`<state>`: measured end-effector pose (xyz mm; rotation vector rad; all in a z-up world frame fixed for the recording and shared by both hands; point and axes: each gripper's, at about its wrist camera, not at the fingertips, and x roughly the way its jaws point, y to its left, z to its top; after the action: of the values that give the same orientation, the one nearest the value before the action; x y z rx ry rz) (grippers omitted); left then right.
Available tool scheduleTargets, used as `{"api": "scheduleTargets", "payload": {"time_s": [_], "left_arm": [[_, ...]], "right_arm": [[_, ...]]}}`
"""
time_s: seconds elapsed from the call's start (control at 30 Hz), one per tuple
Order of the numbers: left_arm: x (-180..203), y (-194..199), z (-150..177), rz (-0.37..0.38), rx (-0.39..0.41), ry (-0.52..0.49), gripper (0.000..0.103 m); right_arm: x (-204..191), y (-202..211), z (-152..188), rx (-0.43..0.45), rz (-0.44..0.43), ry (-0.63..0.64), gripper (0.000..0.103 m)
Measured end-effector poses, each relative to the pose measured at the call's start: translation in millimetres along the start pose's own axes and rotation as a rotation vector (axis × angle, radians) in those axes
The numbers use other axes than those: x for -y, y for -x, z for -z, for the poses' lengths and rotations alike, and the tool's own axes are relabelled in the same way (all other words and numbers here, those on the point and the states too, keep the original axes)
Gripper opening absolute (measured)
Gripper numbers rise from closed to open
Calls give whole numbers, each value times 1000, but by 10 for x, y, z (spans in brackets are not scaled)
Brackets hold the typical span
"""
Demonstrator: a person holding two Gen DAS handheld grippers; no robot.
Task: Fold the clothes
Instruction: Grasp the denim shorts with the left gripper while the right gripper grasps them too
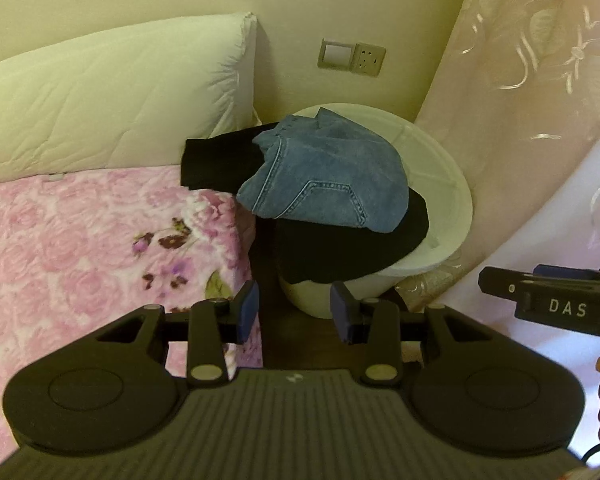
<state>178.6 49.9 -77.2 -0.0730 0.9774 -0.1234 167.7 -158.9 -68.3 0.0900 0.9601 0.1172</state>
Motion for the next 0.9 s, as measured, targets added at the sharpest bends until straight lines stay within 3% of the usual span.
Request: {"api": "scheduleTargets", "payload": {"time_s": [0.5,0.9], "left_arm": [[82,-1108,-669,-60,-71,74,35],[131,-1488,-926,-79,-121,72,35]], "right_arm": [[570,-1169,-773,-127,-60,0,75],[636,-1667,-1143,-182,-63,9,75]]}}
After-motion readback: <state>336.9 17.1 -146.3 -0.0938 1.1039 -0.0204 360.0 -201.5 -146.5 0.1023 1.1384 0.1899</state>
